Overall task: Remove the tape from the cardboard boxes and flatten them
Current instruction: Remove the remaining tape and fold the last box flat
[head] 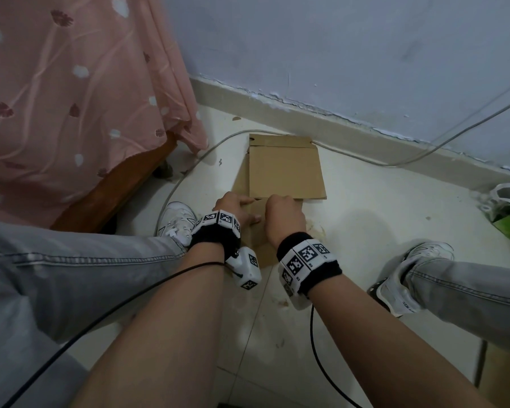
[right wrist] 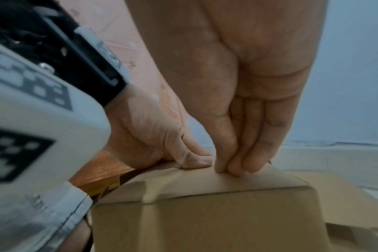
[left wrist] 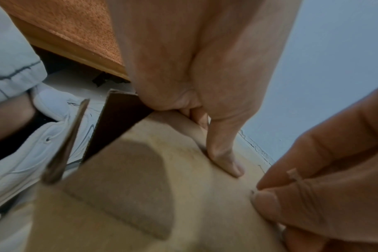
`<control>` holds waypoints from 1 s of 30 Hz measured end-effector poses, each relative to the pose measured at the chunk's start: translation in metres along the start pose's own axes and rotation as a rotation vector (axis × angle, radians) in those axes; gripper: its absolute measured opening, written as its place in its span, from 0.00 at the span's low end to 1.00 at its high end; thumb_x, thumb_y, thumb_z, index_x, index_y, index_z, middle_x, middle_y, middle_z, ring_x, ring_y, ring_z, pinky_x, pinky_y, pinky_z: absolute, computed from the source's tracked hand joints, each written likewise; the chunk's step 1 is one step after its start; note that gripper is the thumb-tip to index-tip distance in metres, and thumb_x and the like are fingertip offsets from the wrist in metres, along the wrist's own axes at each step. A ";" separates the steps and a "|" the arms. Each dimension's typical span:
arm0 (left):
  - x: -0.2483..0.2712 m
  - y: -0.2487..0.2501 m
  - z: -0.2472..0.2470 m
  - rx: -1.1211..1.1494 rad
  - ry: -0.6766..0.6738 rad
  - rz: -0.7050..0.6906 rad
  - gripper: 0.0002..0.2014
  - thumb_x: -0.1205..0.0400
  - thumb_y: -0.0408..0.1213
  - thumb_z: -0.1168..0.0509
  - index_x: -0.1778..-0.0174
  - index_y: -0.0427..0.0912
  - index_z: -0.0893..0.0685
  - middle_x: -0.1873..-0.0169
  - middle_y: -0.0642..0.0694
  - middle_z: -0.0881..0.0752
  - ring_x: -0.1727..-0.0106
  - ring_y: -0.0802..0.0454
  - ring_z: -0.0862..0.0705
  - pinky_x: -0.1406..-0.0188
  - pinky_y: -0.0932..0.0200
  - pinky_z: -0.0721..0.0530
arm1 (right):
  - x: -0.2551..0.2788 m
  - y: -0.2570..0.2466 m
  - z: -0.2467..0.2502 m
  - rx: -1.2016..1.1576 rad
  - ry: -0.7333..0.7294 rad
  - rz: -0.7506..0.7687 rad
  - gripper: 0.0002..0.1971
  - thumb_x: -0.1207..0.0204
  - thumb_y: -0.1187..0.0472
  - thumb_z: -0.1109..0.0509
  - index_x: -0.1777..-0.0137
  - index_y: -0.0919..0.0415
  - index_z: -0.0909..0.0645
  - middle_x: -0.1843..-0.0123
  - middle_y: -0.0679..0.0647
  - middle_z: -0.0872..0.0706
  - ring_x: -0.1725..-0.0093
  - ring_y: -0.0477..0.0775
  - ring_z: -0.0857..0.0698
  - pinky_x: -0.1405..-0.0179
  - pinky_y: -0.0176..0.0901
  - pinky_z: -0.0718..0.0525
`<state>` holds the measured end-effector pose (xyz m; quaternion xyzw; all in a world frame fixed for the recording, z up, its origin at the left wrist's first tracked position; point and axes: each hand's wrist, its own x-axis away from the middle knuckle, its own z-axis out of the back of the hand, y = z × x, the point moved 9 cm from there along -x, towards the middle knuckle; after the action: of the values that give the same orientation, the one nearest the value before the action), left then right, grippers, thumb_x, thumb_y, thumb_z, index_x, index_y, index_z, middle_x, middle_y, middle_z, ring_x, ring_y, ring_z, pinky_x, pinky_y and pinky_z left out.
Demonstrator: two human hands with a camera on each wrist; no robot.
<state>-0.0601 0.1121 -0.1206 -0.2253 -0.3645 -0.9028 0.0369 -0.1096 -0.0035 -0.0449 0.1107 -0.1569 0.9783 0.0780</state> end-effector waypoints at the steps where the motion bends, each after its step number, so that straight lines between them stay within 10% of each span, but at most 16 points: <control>1: -0.001 0.000 -0.001 0.001 -0.002 0.003 0.30 0.29 0.45 0.20 0.30 0.54 0.17 0.30 0.46 0.17 0.31 0.45 0.18 0.28 0.53 0.23 | -0.001 0.001 0.000 -0.020 0.002 -0.013 0.09 0.19 0.71 0.40 0.44 0.67 0.20 0.43 0.64 0.18 0.43 0.65 0.17 0.52 0.49 0.22; 9: -0.002 -0.001 -0.002 0.006 -0.013 -0.004 0.29 0.28 0.45 0.20 0.30 0.54 0.17 0.30 0.47 0.17 0.31 0.45 0.18 0.28 0.52 0.22 | -0.010 0.010 -0.006 -0.155 -0.083 -0.092 0.02 0.19 0.69 0.37 0.52 0.66 0.23 0.47 0.64 0.18 0.48 0.65 0.17 0.54 0.48 0.22; 13: -0.002 -0.001 -0.004 0.025 -0.039 -0.012 0.29 0.29 0.46 0.20 0.30 0.55 0.17 0.30 0.49 0.17 0.31 0.46 0.19 0.27 0.51 0.23 | -0.019 0.033 -0.012 -0.257 -0.075 -0.182 0.14 0.25 0.68 0.30 0.67 0.59 0.32 0.63 0.53 0.27 0.63 0.56 0.23 0.62 0.43 0.24; 22: -0.006 -0.001 -0.005 0.033 -0.061 -0.019 0.29 0.27 0.45 0.21 0.28 0.52 0.18 0.29 0.46 0.19 0.30 0.44 0.20 0.26 0.53 0.24 | -0.041 0.067 0.017 -0.298 -0.015 -0.137 0.08 0.22 0.68 0.33 0.53 0.68 0.12 0.55 0.60 0.12 0.54 0.57 0.14 0.56 0.42 0.17; 30: -0.006 -0.004 -0.007 0.070 -0.074 -0.023 0.28 0.26 0.44 0.21 0.29 0.53 0.17 0.31 0.45 0.18 0.32 0.44 0.18 0.28 0.51 0.22 | -0.033 0.116 -0.008 -0.569 -0.069 -0.326 0.09 0.24 0.78 0.36 0.54 0.67 0.16 0.54 0.66 0.11 0.60 0.62 0.08 0.54 0.55 0.08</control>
<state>-0.0581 0.1097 -0.1298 -0.2528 -0.3994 -0.8810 0.0209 -0.1009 -0.1135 -0.0941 0.1412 -0.4066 0.8656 0.2560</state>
